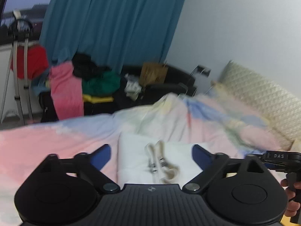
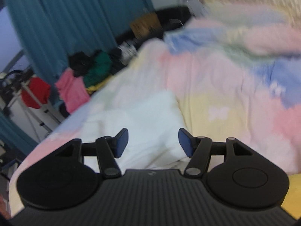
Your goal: Fold clothes
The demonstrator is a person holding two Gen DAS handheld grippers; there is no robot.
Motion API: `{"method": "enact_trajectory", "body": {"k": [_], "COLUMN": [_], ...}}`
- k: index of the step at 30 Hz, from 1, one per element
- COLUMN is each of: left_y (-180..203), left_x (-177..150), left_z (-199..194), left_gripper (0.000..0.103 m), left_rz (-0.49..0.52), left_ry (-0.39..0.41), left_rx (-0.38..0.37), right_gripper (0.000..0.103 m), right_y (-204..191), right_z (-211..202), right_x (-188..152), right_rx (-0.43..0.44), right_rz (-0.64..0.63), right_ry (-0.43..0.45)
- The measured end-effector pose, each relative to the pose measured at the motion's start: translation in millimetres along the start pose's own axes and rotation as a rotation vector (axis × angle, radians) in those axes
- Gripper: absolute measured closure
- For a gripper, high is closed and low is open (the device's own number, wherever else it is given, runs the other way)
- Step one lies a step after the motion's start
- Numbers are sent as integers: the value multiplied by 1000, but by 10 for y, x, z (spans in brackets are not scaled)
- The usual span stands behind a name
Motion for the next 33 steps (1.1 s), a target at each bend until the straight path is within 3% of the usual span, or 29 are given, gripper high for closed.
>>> {"method": "enact_trajectory", "body": {"k": [3,5,10,17,25,33], "left_y": [223,349,510,541,465,317], "left_x": [101,117,-2,-352,-789,-1124], "left_z": [-504,-811,-1542,-2265,-2719,-2707], "left_gripper": [0,0,0,0,0,0], "left_rz": [41,80,137,146,139,113], "left_ry": [45,66,109,175,223,219], "left_rx": [4,21,75,120,167,185], "right_gripper": [32,20,20,20,20,20], "right_y": [-270,-434,-803,-1092,-1273,-1246], "right_z": [-449,-746,-1363,-1849,-2095,-2026], "right_x": [105,112,-25,-408,-867,-1258], "right_rx": [31,50,112,156,133,107], "right_rz": [-56,-107,-186,-275,-339,-347], "right_ry": [56,95,151,219,287,299]}}
Point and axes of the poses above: each gripper's, at about its wrist camera, not at the fingertips, and z roughly the way its jaws point, y to its right, x to its top, the point moved 10 cm from there along z, roughly the way its jaws point, and after that the axes turned 3 degrees about x, right-handed, at the moved point
